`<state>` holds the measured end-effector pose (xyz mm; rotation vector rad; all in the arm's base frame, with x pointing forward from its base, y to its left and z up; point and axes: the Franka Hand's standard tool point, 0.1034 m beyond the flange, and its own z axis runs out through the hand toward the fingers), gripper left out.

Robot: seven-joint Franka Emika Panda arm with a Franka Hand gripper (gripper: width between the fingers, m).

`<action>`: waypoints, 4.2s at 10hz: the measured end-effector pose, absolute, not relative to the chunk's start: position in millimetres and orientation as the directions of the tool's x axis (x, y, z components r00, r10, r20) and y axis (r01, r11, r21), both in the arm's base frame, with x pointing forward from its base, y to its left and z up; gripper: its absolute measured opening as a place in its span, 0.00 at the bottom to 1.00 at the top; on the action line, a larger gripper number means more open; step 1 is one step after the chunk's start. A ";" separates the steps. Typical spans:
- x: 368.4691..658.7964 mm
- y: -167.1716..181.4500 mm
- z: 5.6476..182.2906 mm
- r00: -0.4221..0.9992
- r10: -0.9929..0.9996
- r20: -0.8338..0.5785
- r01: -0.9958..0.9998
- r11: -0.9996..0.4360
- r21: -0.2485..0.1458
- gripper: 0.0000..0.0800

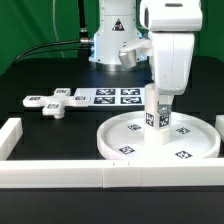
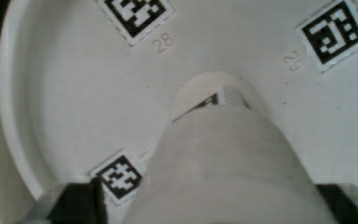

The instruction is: Assemble round table

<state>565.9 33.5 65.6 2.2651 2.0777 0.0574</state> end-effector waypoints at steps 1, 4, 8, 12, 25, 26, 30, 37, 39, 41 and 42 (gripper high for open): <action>564.8 33.4 64.8 0.087 0.996 -0.019 0.994 -0.085 0.071 0.52; 563.9 30.1 64.2 0.131 0.991 -0.018 0.989 -0.129 0.065 0.52; 561.7 32.7 64.0 0.409 0.912 0.004 0.910 -0.409 0.064 0.52; 563.0 36.9 64.4 0.665 0.745 0.045 0.743 -0.666 0.061 0.52; 560.9 35.5 63.4 0.937 -0.331 0.108 -0.322 -0.942 -0.092 0.52; 561.5 35.8 63.6 0.929 -0.353 0.110 -0.343 -0.934 -0.096 0.52; 561.1 32.5 63.4 0.810 -0.581 0.076 -0.569 -0.811 -0.135 0.52; 556.7 32.6 65.5 0.283 -0.957 -0.069 -0.947 -0.267 -0.176 0.52; 556.5 34.3 65.6 0.126 -0.987 -0.098 -0.980 -0.108 -0.165 0.52; 556.4 34.3 65.1 0.039 -0.992 -0.118 -0.987 -0.020 -0.160 0.52; 556.0 34.6 64.7 -0.030 -0.990 -0.136 -0.987 0.051 -0.153 0.52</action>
Offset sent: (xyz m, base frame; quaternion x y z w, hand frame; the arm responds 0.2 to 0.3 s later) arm 0.0000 0.0000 0.0000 0.0000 0.0000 0.0650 0.9979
